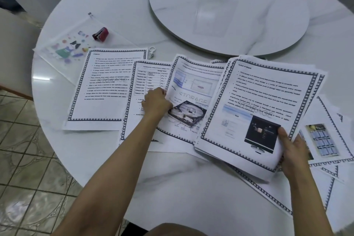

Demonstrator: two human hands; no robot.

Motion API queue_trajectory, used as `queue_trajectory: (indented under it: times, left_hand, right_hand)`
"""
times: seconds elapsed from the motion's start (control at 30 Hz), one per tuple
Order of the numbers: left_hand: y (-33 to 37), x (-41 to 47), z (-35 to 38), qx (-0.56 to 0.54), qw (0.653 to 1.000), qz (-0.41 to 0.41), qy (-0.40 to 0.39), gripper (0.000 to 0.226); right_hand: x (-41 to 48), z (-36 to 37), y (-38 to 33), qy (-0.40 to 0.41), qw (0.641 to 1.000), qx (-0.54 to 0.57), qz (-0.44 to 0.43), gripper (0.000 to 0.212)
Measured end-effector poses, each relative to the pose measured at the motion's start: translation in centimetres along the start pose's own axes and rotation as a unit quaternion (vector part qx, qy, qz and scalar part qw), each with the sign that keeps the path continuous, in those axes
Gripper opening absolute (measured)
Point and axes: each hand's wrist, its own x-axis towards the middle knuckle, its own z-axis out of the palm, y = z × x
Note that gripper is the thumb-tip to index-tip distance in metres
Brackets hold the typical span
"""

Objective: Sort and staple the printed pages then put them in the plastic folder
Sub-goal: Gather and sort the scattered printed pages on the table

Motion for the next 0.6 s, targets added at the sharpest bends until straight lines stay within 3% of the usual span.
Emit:
queue_trajectory:
  times: [0.07,0.13,0.23,0.4,0.53,0.6]
  left_hand:
    - [-0.1,-0.5,-0.6,-0.058,0.998,0.038,-0.001,0.028]
    - [0.0,-1.2,-1.3,-0.108,0.993,0.050,-0.014,0.043]
    - [-0.3,-2.6,-2.1,-0.202,0.978,0.037,-0.034,0.052]
    - [-2.1,-5.9,-2.0,-0.295,0.951,0.007,-0.090,0.030]
    - [-3.2,-6.8,-1.3,-0.355,0.915,-0.026,-0.189,0.049]
    - [-3.4,-6.8,-1.2,-0.408,0.889,-0.042,-0.202,0.052]
  right_hand:
    - [0.1,0.2,0.0,-0.008,1.000,0.008,-0.002,0.059]
    - [0.2,0.6,-0.2,-0.020,1.000,0.018,-0.001,0.068]
    - [0.1,2.3,-0.8,-0.048,0.998,0.031,-0.002,0.062]
    - [-1.4,6.5,-0.6,-0.100,0.994,0.026,0.020,0.083]
    - [-2.2,8.3,0.5,-0.140,0.988,0.011,0.064,0.090]
    - [-2.3,8.6,0.7,-0.157,0.985,-0.002,0.071,0.092]
